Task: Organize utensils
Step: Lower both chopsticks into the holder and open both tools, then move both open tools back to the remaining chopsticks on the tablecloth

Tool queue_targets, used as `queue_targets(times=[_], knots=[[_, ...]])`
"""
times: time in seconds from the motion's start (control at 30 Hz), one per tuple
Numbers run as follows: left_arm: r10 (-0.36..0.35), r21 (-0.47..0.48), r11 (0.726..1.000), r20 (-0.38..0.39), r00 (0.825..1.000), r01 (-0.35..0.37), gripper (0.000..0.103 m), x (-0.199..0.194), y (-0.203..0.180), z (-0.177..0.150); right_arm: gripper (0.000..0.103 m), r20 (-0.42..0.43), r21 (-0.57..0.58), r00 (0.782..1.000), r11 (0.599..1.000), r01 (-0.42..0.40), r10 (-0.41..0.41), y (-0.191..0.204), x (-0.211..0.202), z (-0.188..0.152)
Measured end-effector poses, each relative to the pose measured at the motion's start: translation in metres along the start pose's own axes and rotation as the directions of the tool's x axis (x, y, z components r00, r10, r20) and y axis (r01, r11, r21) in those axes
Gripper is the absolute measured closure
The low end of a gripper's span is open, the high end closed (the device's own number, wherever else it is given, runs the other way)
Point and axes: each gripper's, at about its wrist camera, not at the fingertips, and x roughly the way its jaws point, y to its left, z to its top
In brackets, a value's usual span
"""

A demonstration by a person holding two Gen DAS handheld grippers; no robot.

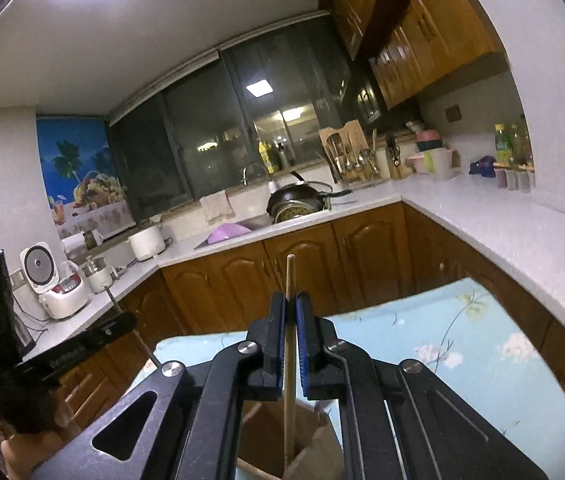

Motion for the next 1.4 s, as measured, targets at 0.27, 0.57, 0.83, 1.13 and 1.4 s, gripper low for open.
queue_targets(times=[0.27,0.57,0.83,1.13,1.4], knots=[[0.004,0.024,1.0,-0.071,0.997,-0.002,0.097,0.017,0.0,-0.022,0.097,-0.045,-0.001,0.999,1.0,0.008,-0.008,-0.01,0.003,-0.024],[0.016,0.024,1.0,-0.092,0.996,-0.014,0.096,0.02,0.0,-0.021,0.097,-0.077,-0.012,0.997,1.0,0.02,-0.021,-0.008,0.004,-0.019],[-0.007,0.014,1.0,-0.106,0.994,0.008,0.08,0.009,0.002,-0.016,0.072,-0.112,0.019,0.994,1.0,0.011,-0.009,-0.016,0.005,-0.018],[0.013,-0.014,1.0,-0.039,0.999,-0.013,0.025,-0.053,0.02,-0.019,0.019,-0.053,0.076,0.998,0.997,-0.033,0.037,-0.022,-0.04,-0.01],[0.032,-0.079,0.996,-0.07,0.997,-0.037,0.017,-0.107,0.049,-0.062,0.005,-0.053,0.092,0.998,0.995,-0.028,0.033,-0.021,-0.096,-0.028]])
